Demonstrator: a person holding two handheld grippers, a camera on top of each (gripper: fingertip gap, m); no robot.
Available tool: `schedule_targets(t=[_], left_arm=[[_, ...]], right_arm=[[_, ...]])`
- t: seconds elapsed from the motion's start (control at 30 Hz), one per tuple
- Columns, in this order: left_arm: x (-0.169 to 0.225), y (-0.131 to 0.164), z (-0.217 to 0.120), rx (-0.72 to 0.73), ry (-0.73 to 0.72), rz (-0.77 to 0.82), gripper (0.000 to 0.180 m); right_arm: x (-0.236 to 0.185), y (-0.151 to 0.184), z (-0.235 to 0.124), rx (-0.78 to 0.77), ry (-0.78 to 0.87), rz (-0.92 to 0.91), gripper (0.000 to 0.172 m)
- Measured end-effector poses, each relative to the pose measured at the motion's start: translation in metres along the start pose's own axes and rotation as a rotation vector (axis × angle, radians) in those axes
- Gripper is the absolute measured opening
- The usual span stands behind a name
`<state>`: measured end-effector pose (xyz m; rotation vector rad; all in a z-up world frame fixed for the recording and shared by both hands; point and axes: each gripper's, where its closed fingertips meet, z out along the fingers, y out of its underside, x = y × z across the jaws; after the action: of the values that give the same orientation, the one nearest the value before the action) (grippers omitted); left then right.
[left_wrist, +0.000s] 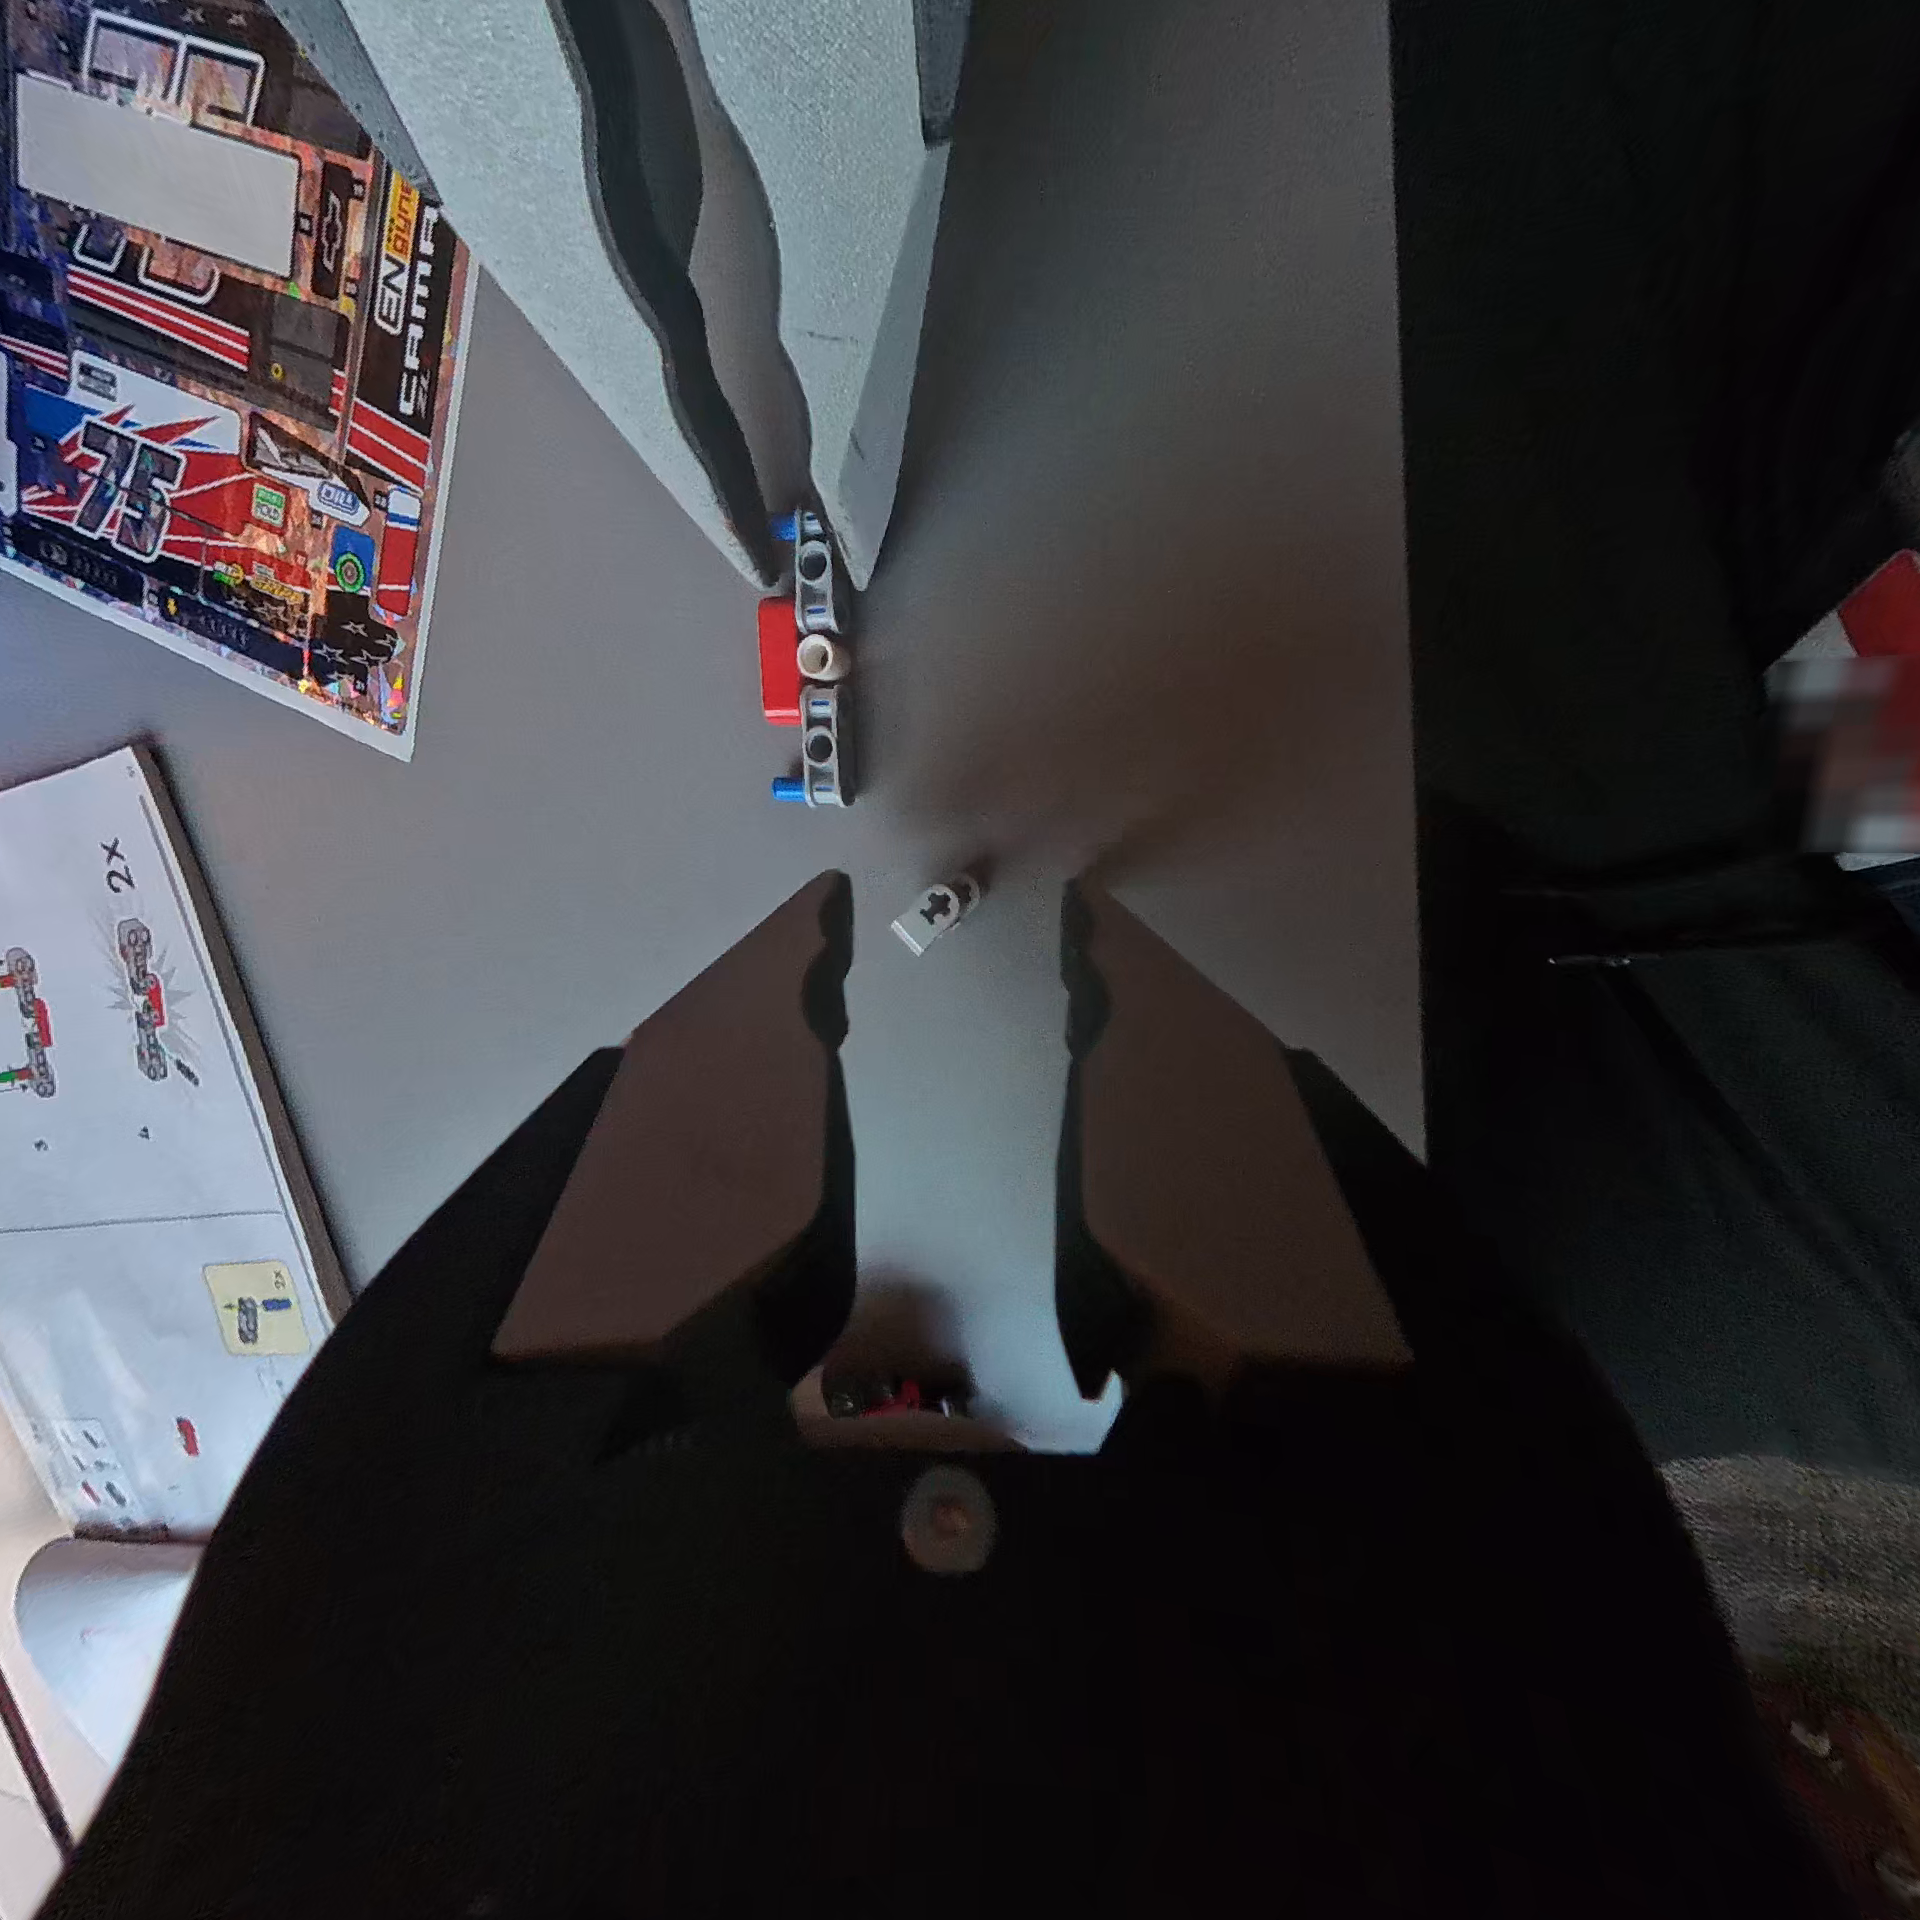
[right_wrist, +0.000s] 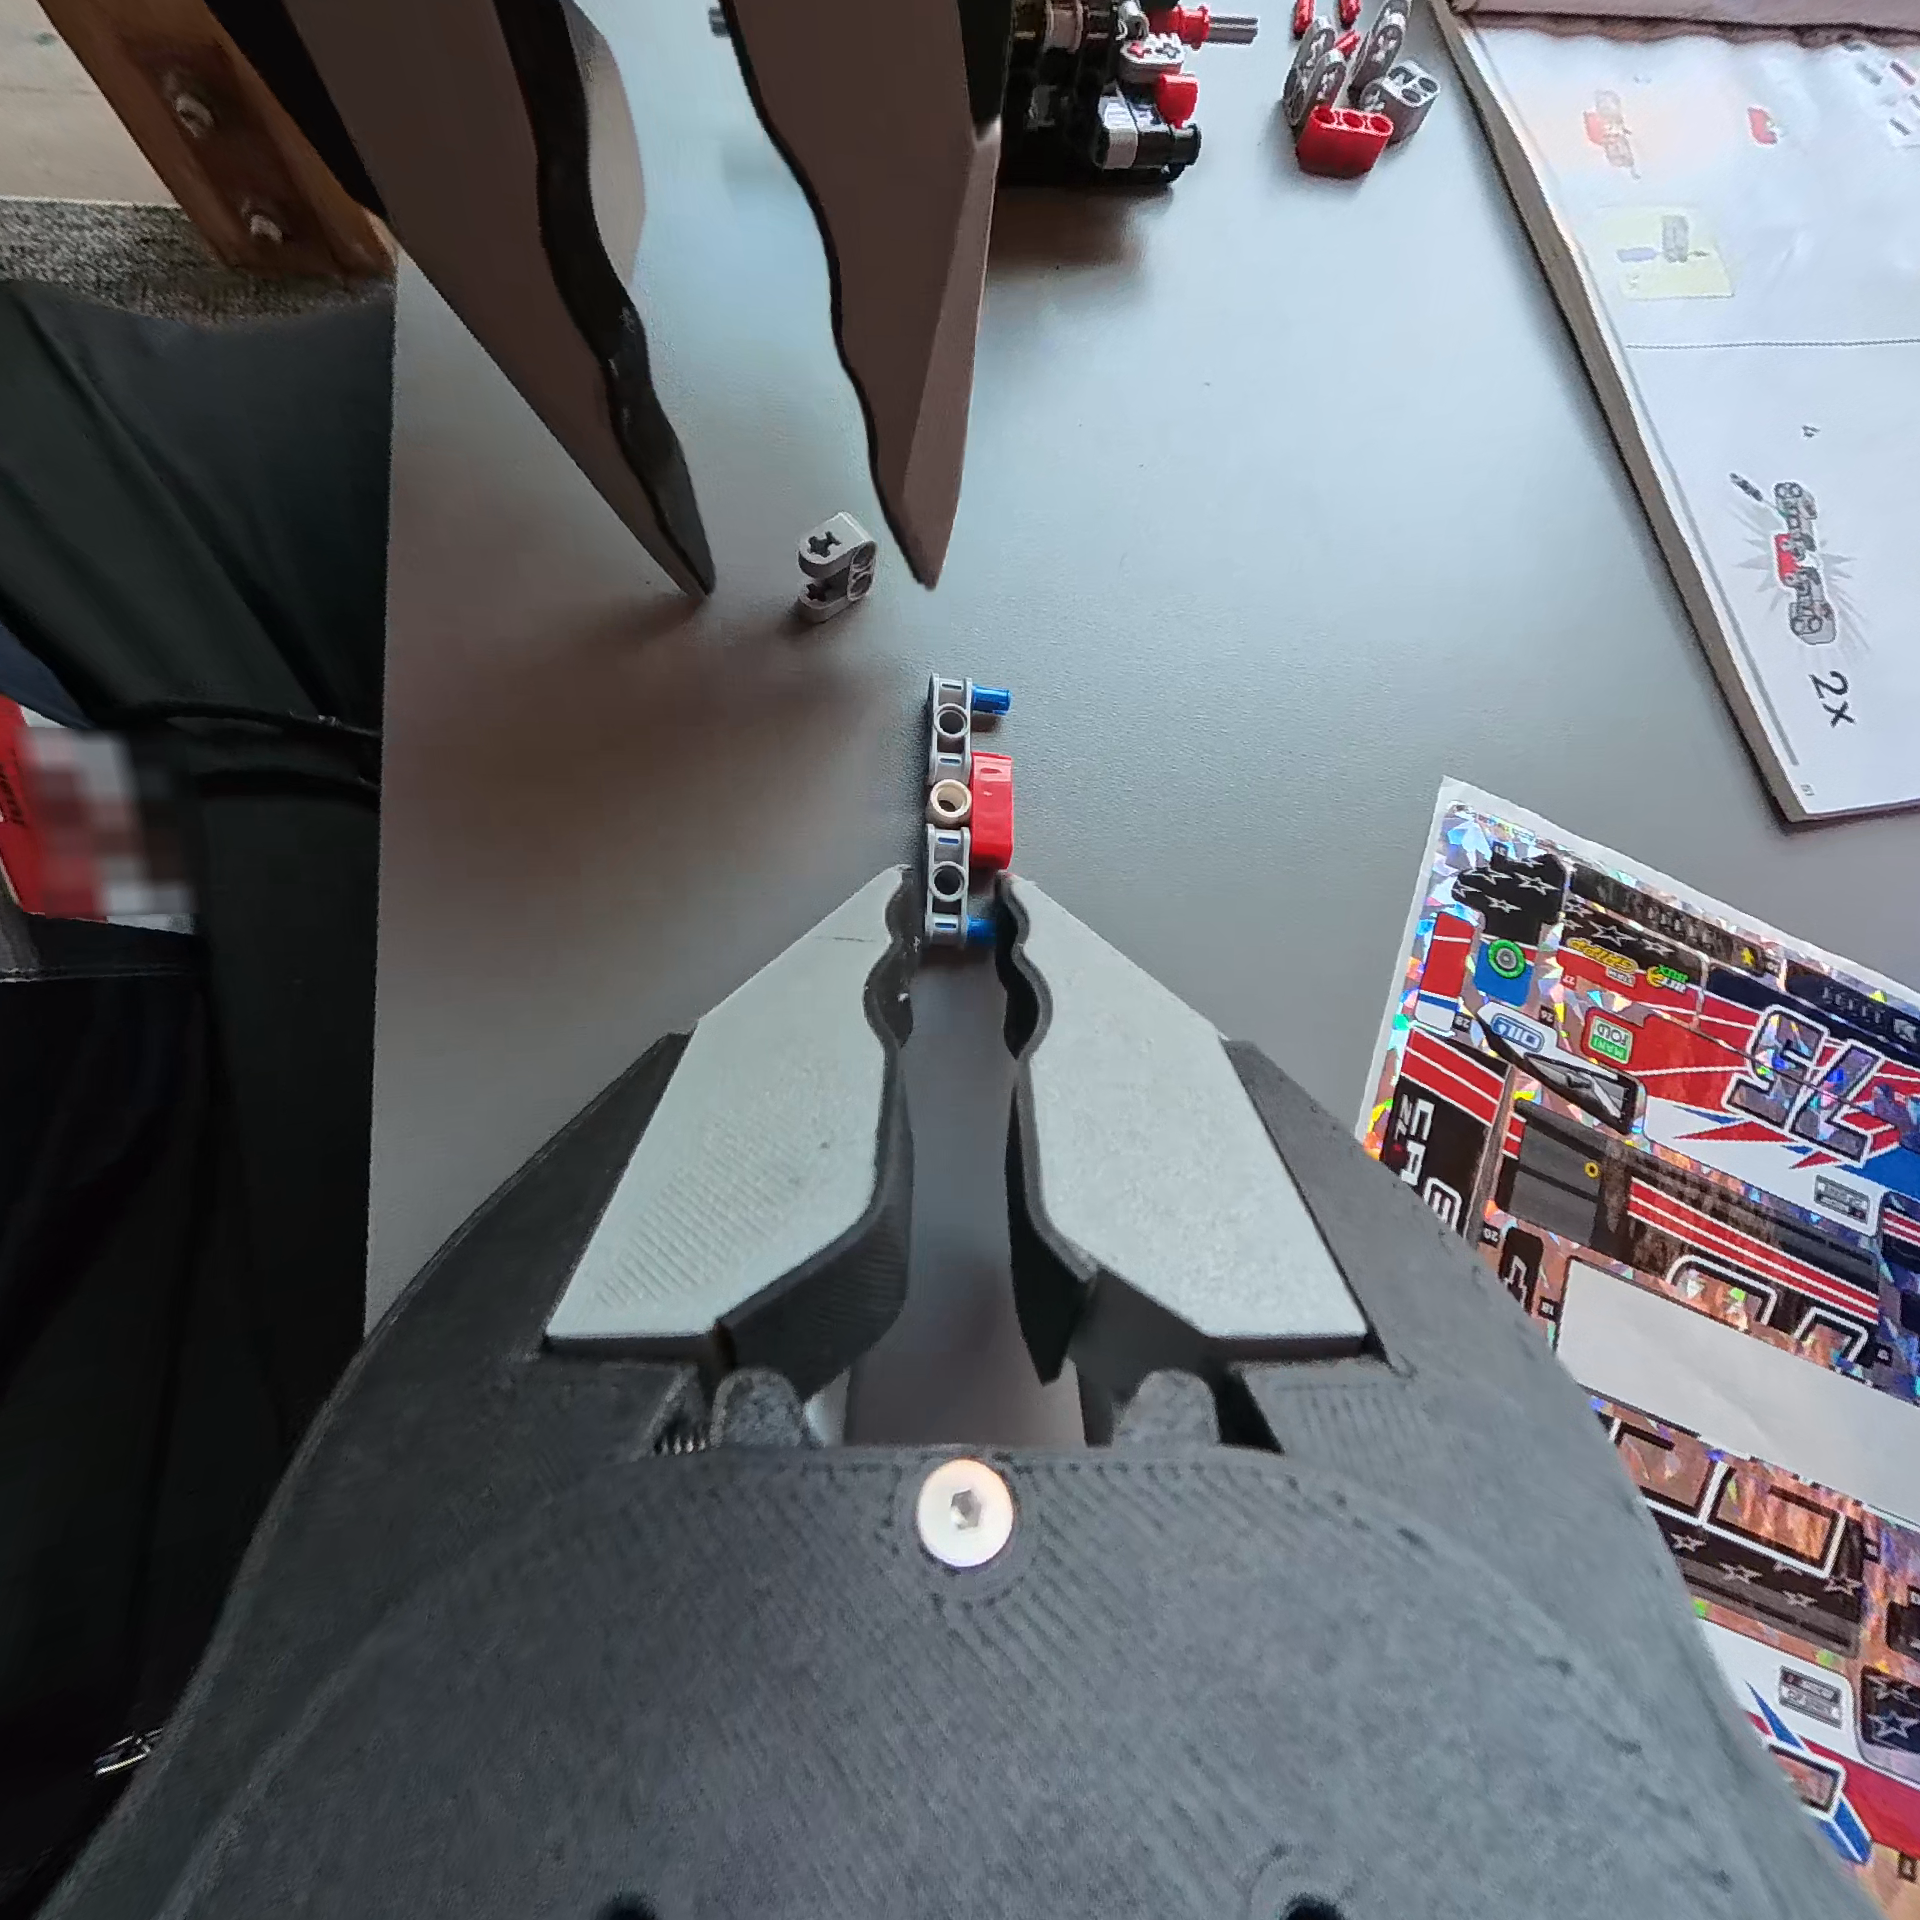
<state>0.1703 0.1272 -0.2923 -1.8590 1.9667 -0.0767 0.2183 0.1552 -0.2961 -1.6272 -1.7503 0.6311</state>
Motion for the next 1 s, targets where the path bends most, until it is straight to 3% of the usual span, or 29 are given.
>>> schedule_targets(t=[0.13,0.4,0.53,0.67,1.0], left_arm=[[0.001,0.003,-0.013,0.038,-0.064,-0.064,0.043],[0.032,0.009,-0.044,0.179,-0.109,-0.192,0.038],[0.047,0.01,-0.043,0.233,-0.093,-0.218,0.034],[0.053,0.023,-0.033,0.155,-0.078,-0.206,0.034],[0.058,0.023,-0.025,0.177,-0.053,-0.204,0.032]], right_arm=[[0.0,0.001,0.0,-0.002,-0.01,0.008,0.008],[0.0,0.001,0.0,-0.001,-0.018,0.015,0.006],[0.0,0.001,-0.001,0.0,-0.027,0.03,0.006],[0.0,0.001,-0.001,0.006,-0.057,0.063,0.006],[0.002,-0.006,-0.009,0.075,-0.161,0.186,0.005]])
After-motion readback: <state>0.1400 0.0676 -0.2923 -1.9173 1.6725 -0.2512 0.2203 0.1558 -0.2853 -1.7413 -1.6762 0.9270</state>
